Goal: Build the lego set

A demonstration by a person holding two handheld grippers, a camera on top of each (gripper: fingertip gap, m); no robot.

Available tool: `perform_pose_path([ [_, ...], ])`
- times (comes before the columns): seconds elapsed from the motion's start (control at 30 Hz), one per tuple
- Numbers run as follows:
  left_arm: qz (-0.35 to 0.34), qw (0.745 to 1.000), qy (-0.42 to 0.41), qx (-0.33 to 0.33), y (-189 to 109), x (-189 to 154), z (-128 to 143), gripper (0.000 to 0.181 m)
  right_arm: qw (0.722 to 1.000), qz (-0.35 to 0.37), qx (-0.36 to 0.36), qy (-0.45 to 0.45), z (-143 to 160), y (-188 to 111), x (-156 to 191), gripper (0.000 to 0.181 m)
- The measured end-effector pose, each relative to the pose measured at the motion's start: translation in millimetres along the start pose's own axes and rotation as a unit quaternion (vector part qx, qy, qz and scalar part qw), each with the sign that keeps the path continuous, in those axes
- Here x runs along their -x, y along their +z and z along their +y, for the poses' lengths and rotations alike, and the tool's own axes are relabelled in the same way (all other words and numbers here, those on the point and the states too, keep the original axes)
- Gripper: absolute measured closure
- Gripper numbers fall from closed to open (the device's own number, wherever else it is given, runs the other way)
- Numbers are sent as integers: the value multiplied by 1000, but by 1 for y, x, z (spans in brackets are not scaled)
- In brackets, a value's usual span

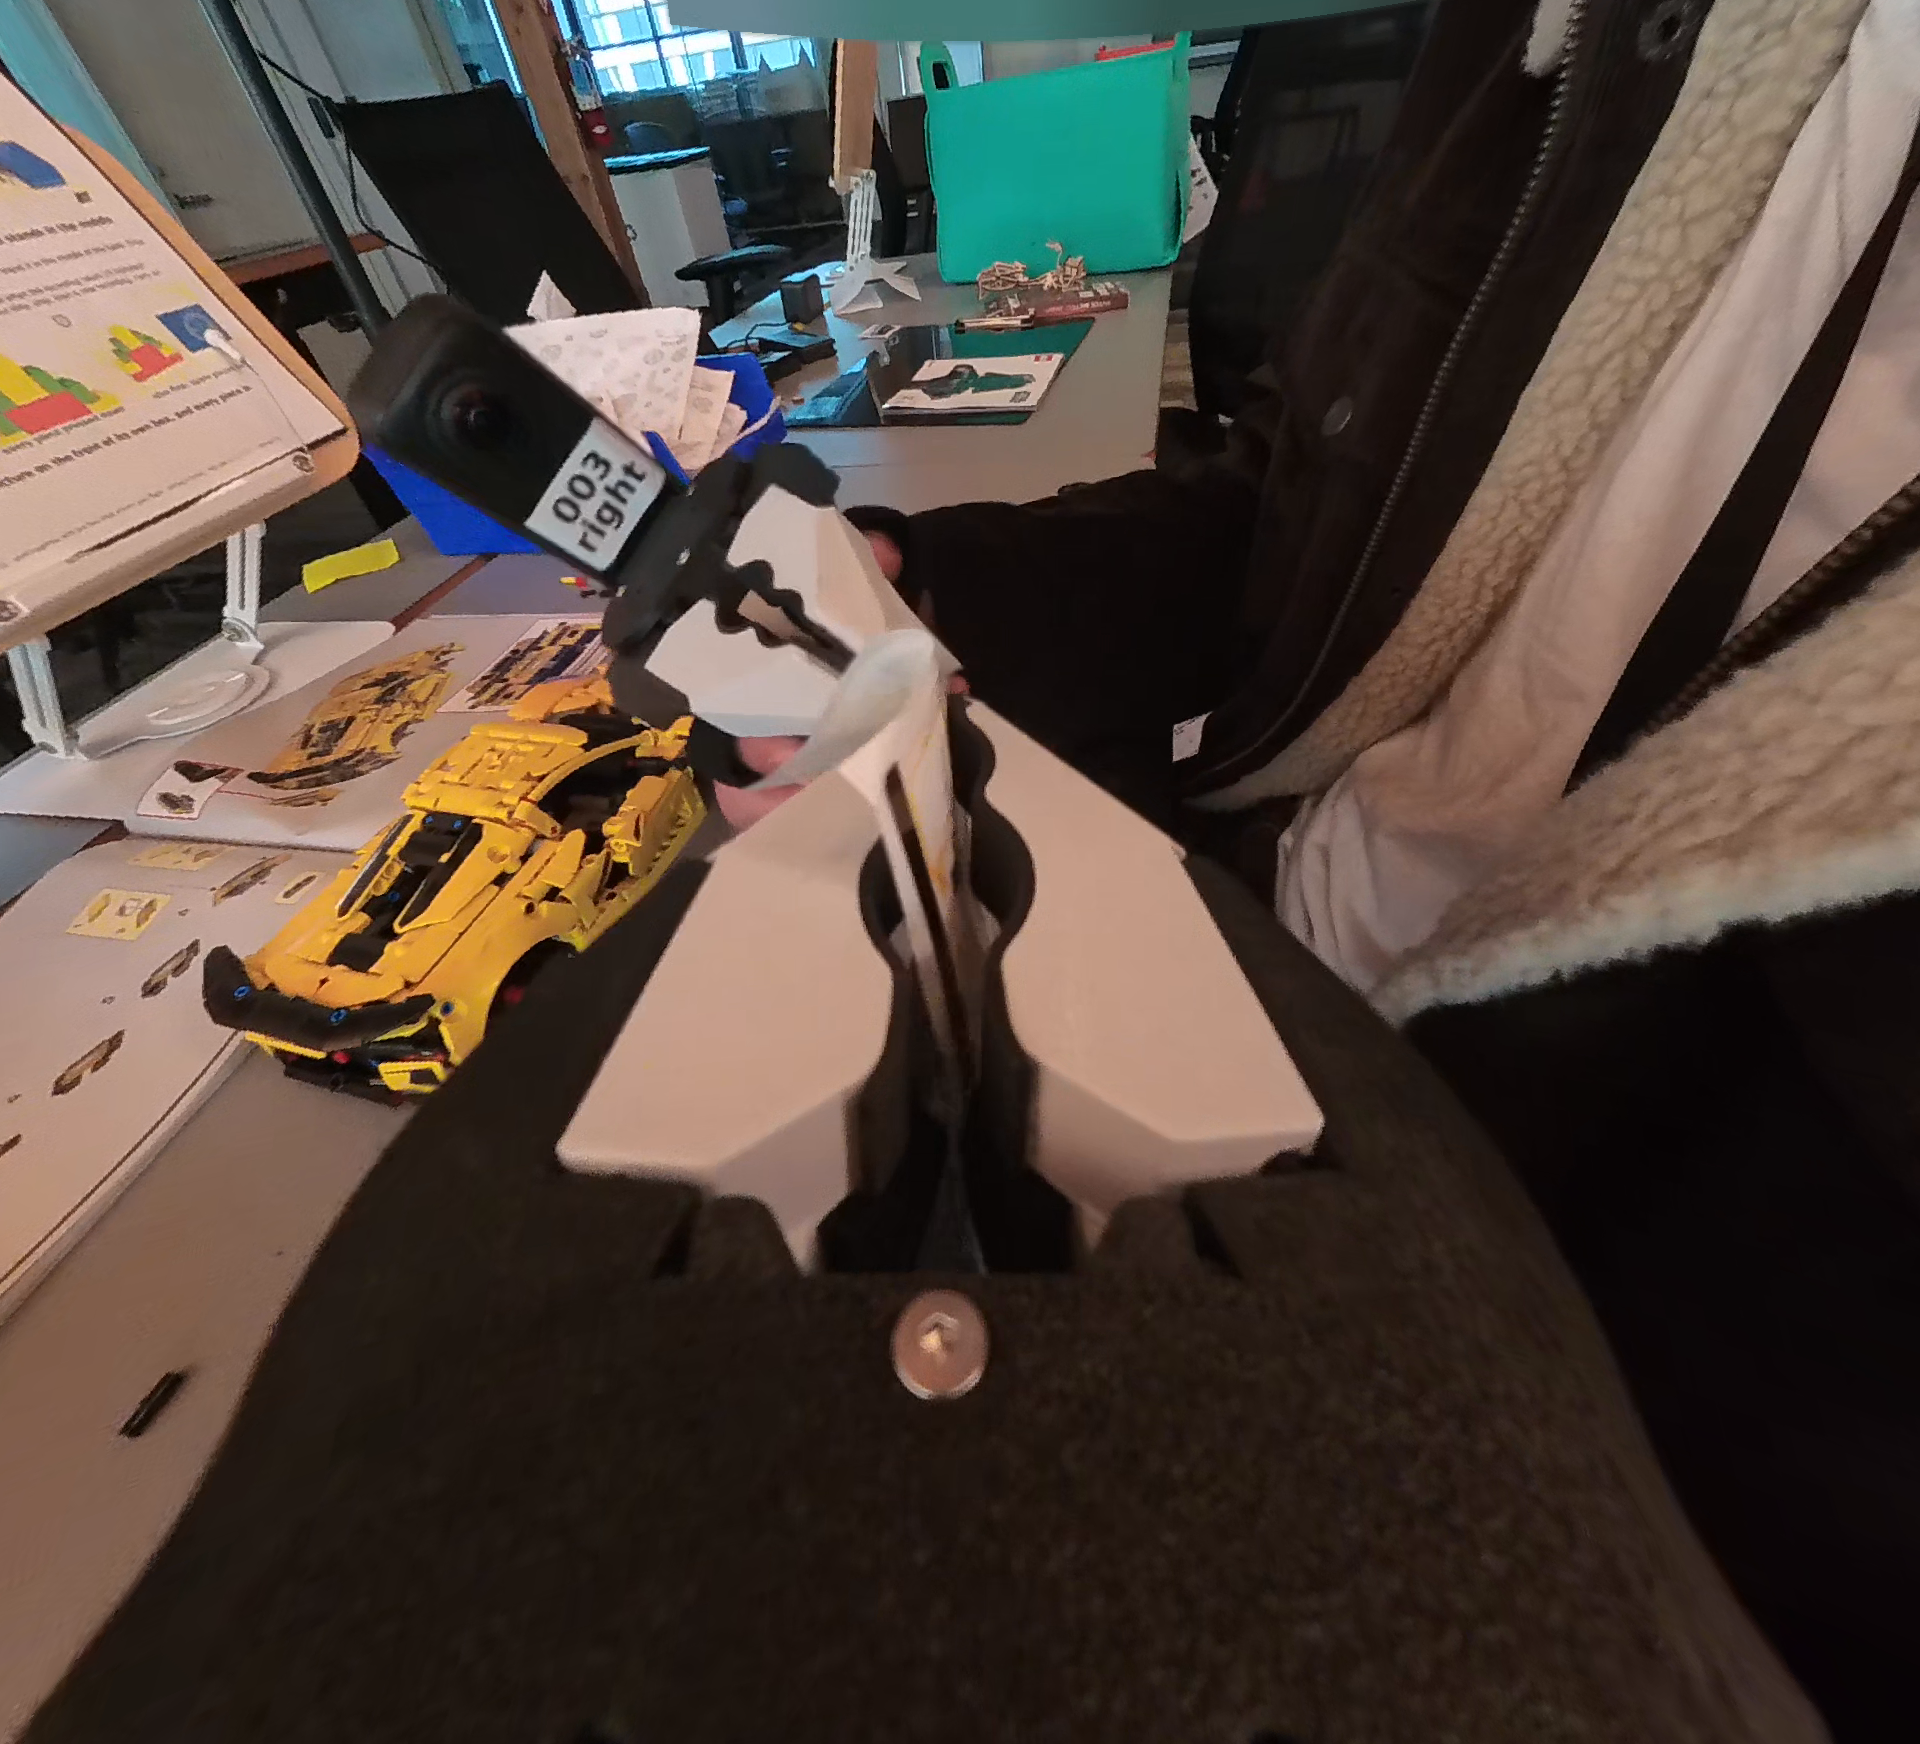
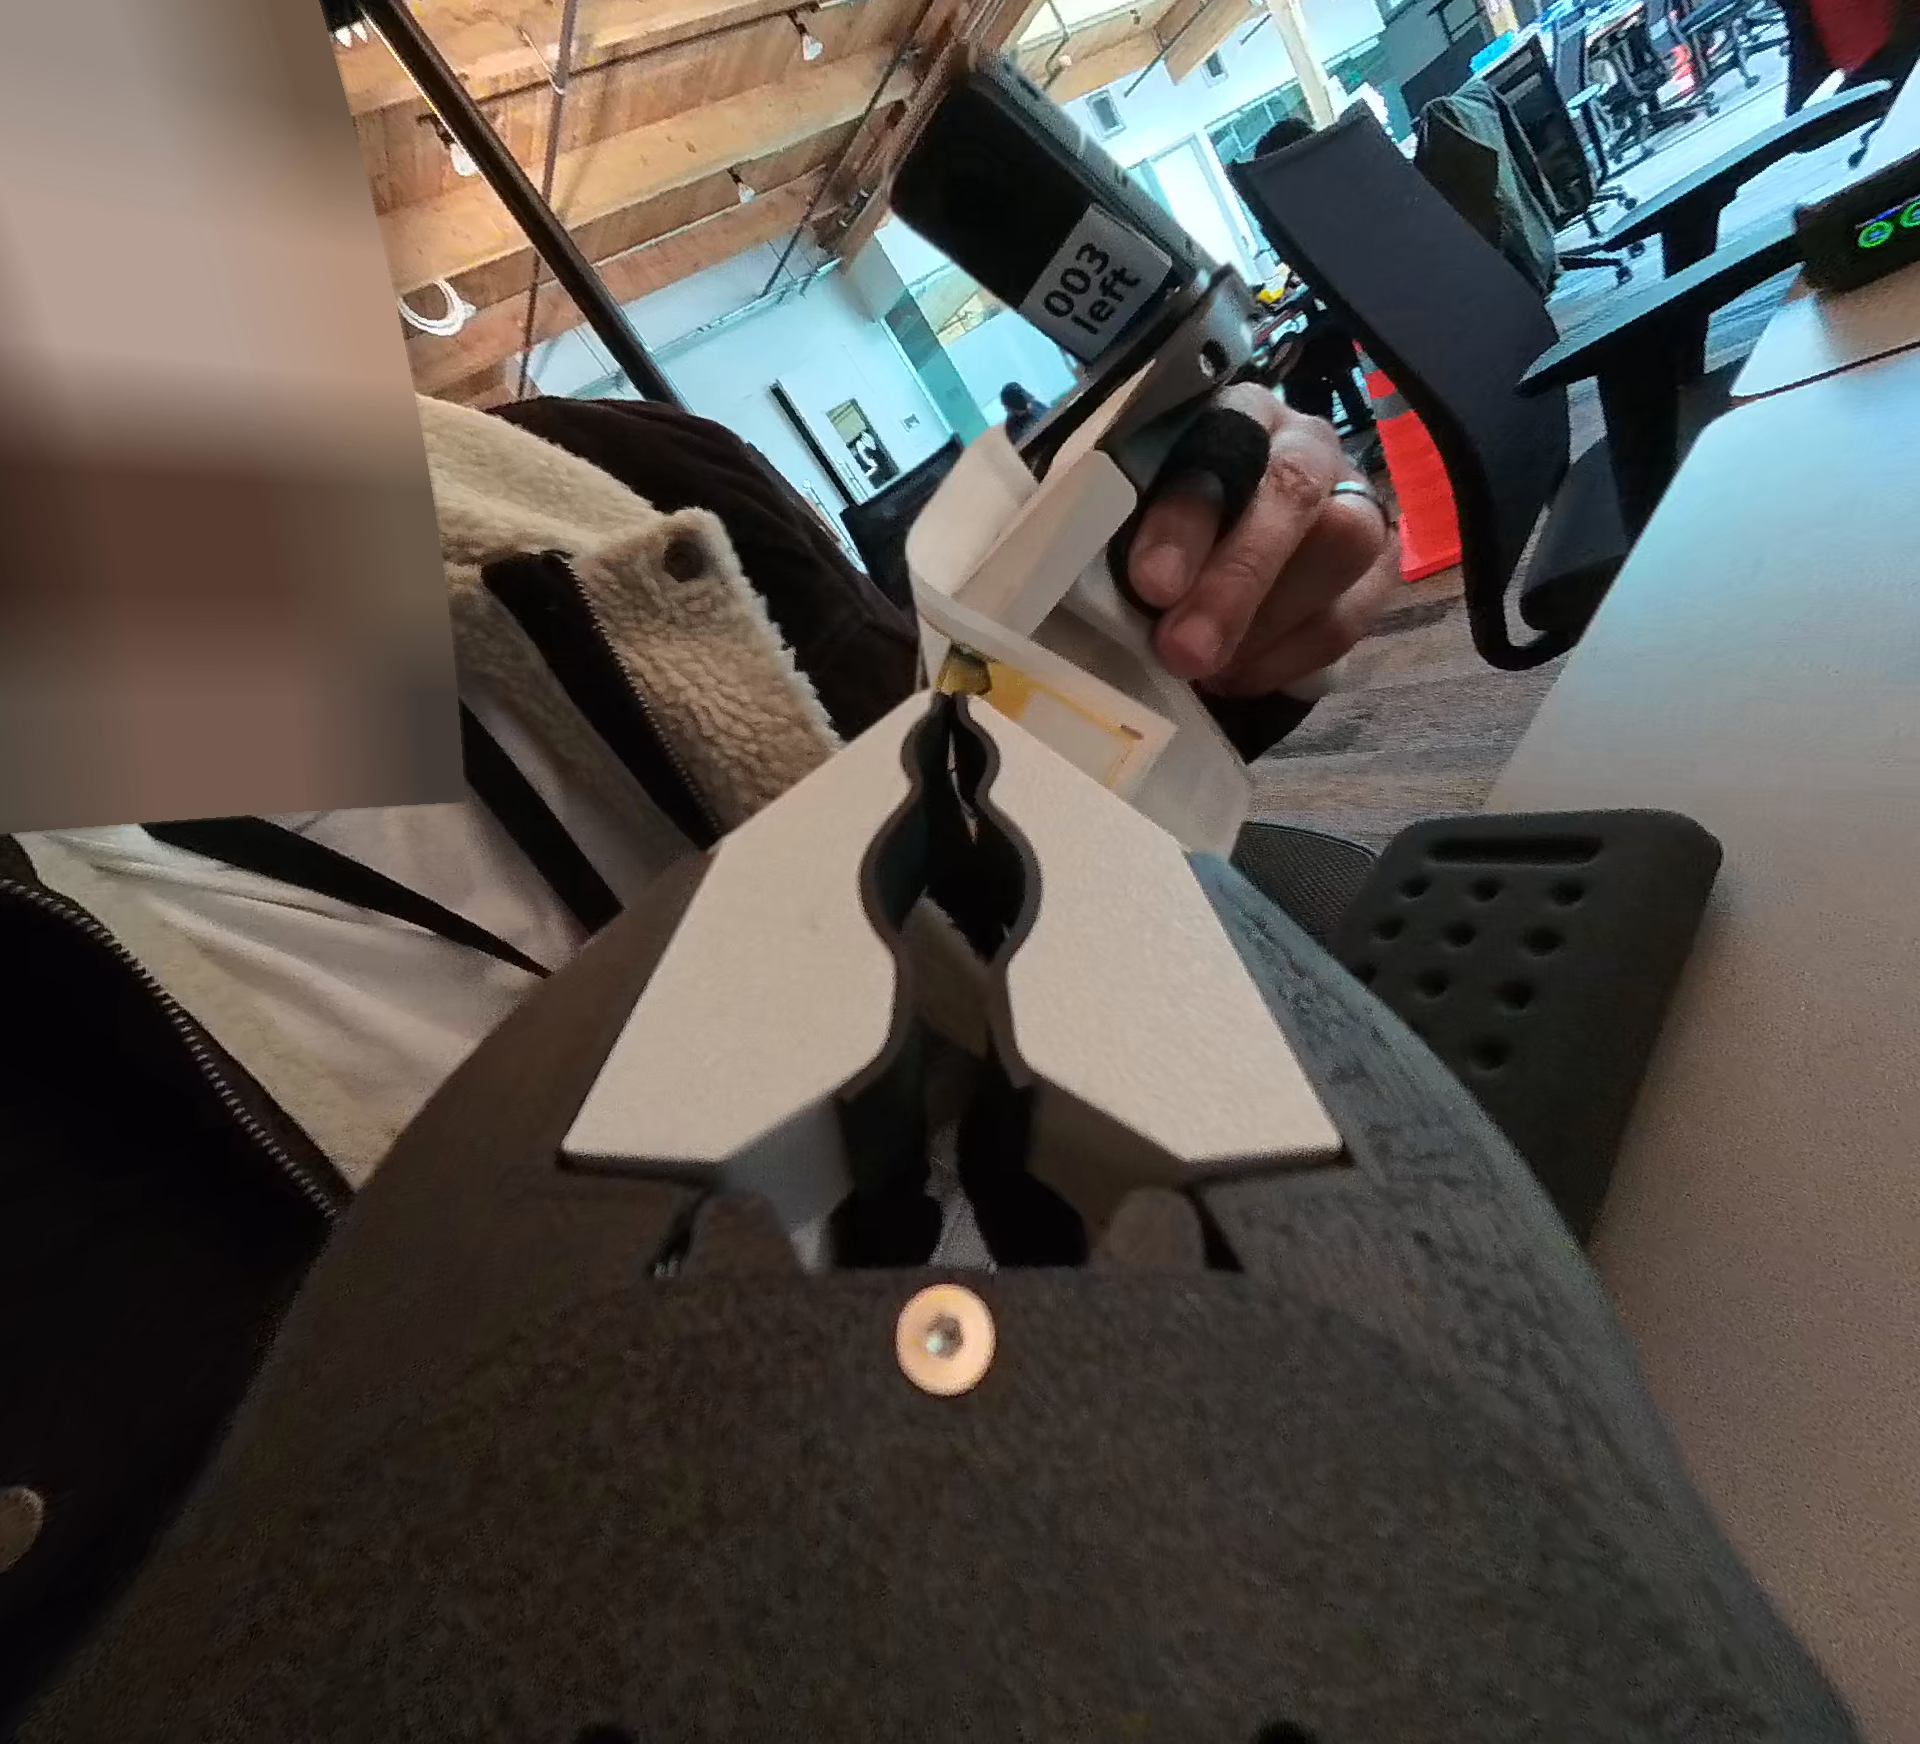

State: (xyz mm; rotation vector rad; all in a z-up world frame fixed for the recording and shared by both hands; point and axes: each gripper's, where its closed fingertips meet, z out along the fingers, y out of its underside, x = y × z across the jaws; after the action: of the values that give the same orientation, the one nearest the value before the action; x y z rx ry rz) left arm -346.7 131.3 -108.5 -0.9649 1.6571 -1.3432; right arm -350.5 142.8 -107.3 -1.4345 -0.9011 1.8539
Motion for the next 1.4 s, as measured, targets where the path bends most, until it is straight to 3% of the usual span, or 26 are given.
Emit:
perform_pose_path([
  [0.27, -30, 999, -43, -14, -10, 15, 1, 181, 998, 44, -24, -35, -11, -8, -8, 181],
  [0.37, -74, 990, -118, -23, -29, 37, 13, 181, 990, 114, -43, -75, -21, -17, -22, 181],
  [0.43, -134, 975, -174, -25, -57, 56, 30, 181, 975, 181, -63, -116, -30, -28, -34, 181],
  [0.5, -212, 942, -259, -12, -103, 78, 58, 181, 953, 252, -65, -156, -35, -41, -45, 181],
  [0.57, -304, 885, -353, 3, -164, 97, 95, 181, 931, 307, -61, -187, -36, -55, -51, 181],
  [0.67, -383, 814, -436, 27, -237, 101, 142, 181, 908, 361, -63, -203, -31, -76, -54, 181],
  [0.83, -430, 760, -485, 52, -289, 108, 190, 181, 873, 439, -86, -193, -12, -116, -51, 181],
  [0.9, -442, 749, -490, 47, -305, 117, 198, 181, 842, 491, -89, -206, -3, -137, -43, 181],
  [0.97, -448, 749, -484, 57, -315, 127, 206, 176, 790, 567, -76, -220, 8, -165, -35, 181],
  [1.07, -488, 758, -429, 59, -330, 151, 205, 133, 691, 689, 16, -218, 43, -206, -27, 181],
  [1.17, -537, 742, -379, 133, -345, 162, 217, 95, 622, 754, 93, -189, 73, -221, -14, 181],
  [1.2, -549, 740, -357, 151, -350, 165, 218, 93, 605, 766, 109, -188, 79, -221, -10, 181],
  [1.33, -610, 737, -249, 151, -368, 179, 183, 89, 540, 805, 168, -180, 101, -220, -4, 181],
  [1.4, -615, 748, -204, 142, -368, 182, 157, 89, 523, 807, 198, -188, 110, -221, -7, 181],
])
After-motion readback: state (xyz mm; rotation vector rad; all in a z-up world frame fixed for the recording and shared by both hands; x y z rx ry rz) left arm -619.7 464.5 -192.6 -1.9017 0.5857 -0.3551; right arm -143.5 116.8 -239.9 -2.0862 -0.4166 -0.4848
